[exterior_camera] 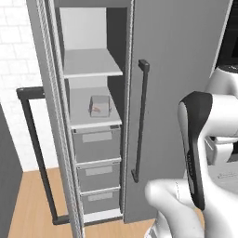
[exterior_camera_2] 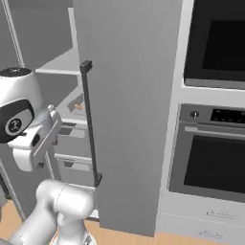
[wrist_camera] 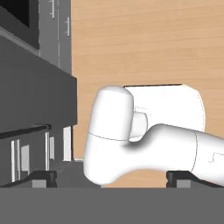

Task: Take the meat container that has the shrimp and place it on the second highest rack of the freezer. Then take the vegetable container that has the potato and carrot and place it on the highest rack of the freezer.

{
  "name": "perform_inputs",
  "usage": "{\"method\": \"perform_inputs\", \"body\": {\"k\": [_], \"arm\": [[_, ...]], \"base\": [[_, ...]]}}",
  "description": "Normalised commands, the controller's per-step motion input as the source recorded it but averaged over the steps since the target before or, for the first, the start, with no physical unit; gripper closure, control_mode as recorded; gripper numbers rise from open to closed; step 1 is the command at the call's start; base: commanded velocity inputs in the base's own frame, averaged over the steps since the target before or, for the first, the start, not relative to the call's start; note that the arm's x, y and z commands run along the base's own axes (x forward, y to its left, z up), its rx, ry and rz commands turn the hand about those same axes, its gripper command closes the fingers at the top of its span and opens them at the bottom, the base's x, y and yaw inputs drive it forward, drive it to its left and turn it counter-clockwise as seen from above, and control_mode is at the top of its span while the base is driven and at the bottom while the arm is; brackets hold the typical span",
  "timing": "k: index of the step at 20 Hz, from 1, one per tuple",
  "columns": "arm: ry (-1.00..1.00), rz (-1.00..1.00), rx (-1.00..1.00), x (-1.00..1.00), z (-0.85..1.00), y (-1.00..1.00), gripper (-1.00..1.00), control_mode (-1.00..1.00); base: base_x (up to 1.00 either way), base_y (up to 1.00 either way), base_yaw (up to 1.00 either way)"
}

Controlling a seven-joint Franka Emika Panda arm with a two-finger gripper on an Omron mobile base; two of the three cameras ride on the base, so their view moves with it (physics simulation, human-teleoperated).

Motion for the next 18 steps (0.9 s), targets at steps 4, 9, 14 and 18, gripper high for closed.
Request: {"method": "perform_inputs", "body": {"k": [4, 9, 14, 18], "arm": [[0.0, 0.0, 0.0, 0.0, 0.0, 0.0, -1.0, 1.0], [0.0, 0.0, 0.0, 0.0, 0.0, 0.0, -1.0, 1.0], [0.0, 0.0, 0.0, 0.0, 0.0, 0.0, -1.0, 1.0], [0.0, 0.0, 0.0, 0.0, 0.0, 0.0, -1.0, 1.0]], "base": [[0.09, -1.0, -0.17], [0.22, -1.0, -0.11], [0.42, -1.0, -0.02], [0.46, -1.0, 0.0]]}}
